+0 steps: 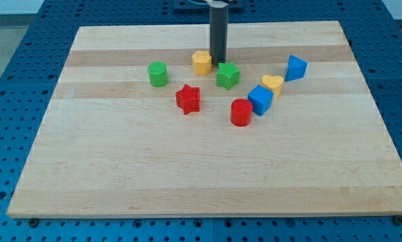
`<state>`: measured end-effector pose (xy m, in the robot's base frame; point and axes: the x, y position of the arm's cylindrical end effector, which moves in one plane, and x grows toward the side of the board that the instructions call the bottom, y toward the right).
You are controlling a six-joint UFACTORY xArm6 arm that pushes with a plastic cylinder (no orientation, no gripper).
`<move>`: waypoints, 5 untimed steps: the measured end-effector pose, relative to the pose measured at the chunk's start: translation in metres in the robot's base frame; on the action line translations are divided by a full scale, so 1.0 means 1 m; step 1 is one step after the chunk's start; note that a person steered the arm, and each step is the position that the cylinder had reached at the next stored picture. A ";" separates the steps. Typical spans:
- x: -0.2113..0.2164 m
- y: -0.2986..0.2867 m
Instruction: Push the green star downwards slightly
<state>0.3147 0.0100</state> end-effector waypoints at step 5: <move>0.021 0.016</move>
<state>0.3354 0.0257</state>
